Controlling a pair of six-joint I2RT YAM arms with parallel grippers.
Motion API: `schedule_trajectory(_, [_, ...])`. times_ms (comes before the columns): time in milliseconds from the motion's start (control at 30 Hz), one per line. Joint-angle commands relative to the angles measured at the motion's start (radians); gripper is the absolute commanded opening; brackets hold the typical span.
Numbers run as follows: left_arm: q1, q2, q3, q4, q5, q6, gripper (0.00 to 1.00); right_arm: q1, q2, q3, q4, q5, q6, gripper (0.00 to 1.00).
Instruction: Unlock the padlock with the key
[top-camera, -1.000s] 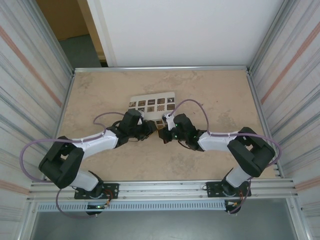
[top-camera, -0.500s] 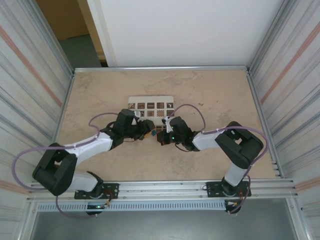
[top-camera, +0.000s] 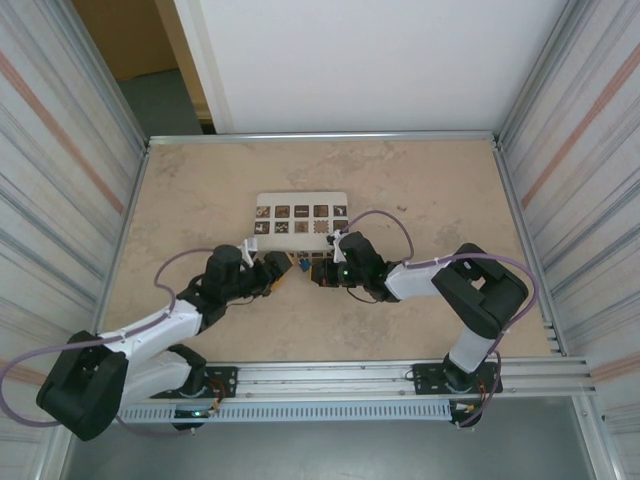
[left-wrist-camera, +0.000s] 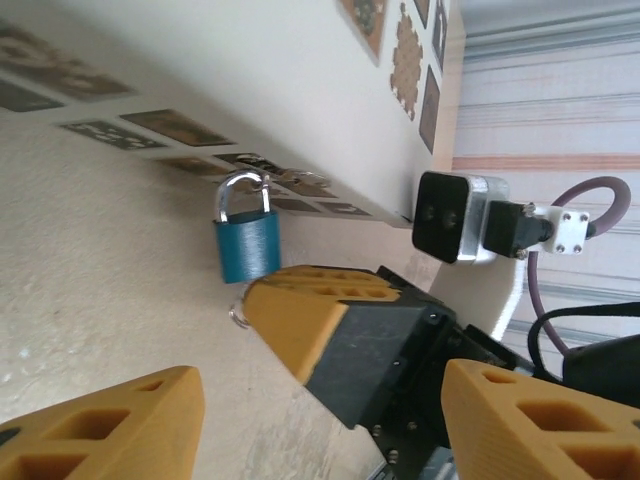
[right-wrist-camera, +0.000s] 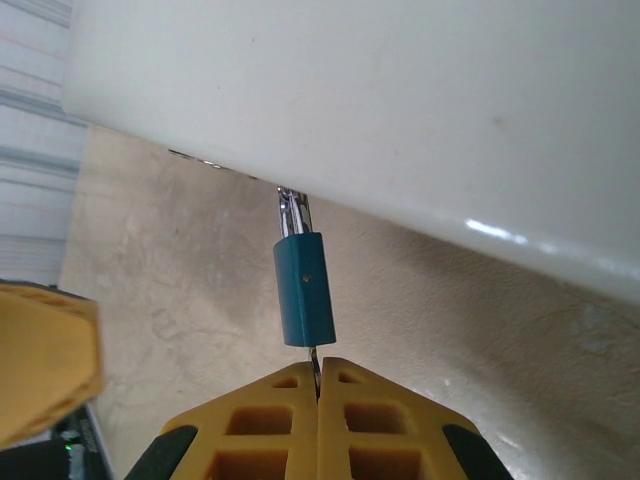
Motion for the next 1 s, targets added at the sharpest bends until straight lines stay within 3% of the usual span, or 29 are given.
schedule_trajectory(0, [0.003,-0.01,-0.052,0.203,-0.016,-0.075,0.68,0.011,-0.028,0.012,-0.024,-0.008,0.124,0.0])
schedule_trajectory(167, [0.017,0.042,-0.075,0.294,0.025,-0.11,0.69,0.022,-0.027,0.027,-0.041,-0.008,0.203,0.0])
schedule_trajectory(533, [0.053,0.235,-0.109,0.578,0.068,-0.224,0.54,0.019,-0.026,0.04,-0.044,-0.008,0.267,0.0])
schedule_trajectory(967, [0.053,0.453,-0.082,0.736,0.08,-0.247,0.45,0.011,-0.027,0.041,-0.044,-0.014,0.271,0.0])
